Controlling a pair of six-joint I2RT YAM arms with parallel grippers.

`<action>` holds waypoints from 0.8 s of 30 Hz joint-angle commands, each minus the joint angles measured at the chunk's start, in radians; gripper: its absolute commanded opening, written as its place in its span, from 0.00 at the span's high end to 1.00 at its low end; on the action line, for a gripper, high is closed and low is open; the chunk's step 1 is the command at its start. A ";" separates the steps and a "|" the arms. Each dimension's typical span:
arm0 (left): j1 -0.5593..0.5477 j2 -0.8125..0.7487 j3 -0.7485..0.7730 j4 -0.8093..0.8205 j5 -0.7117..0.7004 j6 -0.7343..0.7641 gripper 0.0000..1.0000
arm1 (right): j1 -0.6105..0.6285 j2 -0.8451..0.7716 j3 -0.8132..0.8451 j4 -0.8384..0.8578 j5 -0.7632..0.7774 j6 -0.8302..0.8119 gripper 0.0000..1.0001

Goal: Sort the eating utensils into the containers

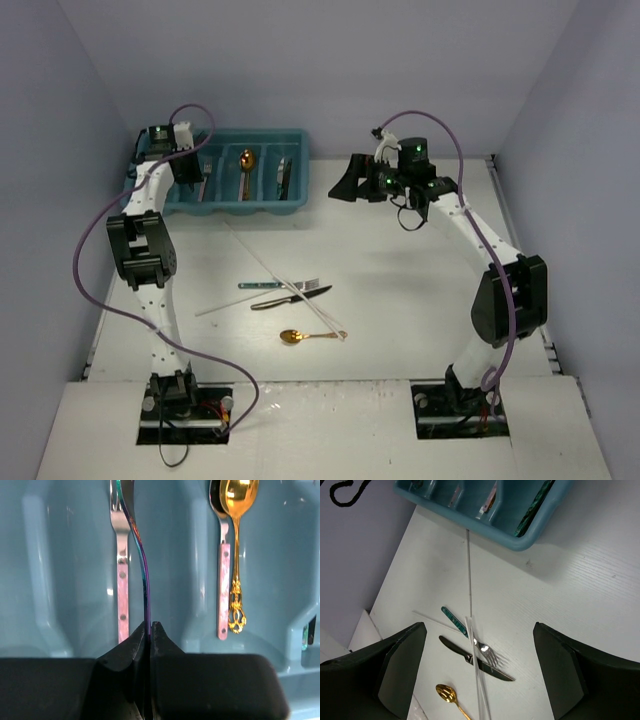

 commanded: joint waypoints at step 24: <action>0.003 -0.068 0.311 0.012 0.033 0.038 0.48 | 0.058 -0.088 -0.032 -0.134 0.149 -0.325 0.17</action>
